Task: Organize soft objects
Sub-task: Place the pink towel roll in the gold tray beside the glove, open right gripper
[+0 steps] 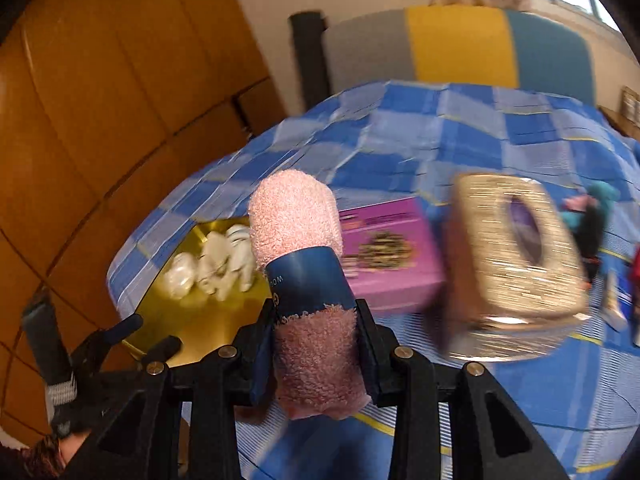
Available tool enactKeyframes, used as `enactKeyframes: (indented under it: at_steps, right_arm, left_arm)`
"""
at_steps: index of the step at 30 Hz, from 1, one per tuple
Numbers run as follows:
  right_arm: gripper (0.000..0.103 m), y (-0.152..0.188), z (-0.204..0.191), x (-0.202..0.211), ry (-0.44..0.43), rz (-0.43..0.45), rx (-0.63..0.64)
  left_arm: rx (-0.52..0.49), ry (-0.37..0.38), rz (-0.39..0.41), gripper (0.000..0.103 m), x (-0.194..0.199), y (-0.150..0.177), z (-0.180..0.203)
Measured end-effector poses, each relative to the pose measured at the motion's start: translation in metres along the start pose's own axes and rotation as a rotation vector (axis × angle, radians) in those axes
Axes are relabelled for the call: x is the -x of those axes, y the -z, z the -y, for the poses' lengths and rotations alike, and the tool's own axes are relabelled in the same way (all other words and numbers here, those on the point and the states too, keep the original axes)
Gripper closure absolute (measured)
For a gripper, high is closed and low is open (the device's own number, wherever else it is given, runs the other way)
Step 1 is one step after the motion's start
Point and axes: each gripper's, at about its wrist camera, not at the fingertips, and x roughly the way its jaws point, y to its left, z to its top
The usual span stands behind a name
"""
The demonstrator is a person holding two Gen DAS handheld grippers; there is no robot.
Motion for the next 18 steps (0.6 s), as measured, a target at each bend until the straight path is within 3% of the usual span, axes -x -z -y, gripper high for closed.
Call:
enactKeyframes:
  at_steps: [7, 18]
  right_arm:
    - [0.067, -0.015, -0.049, -0.072, 0.015, -0.084, 0.008]
    - [0.066, -0.037, -0.064, -0.152, 0.136, -0.159, -0.026]
  left_arm:
    - [0.037, -0.068, -0.013, 0.004, -0.001, 0.005, -0.015]
    - [0.125, -0.103, -0.015, 0.004, -0.005, 0.002, -0.040]
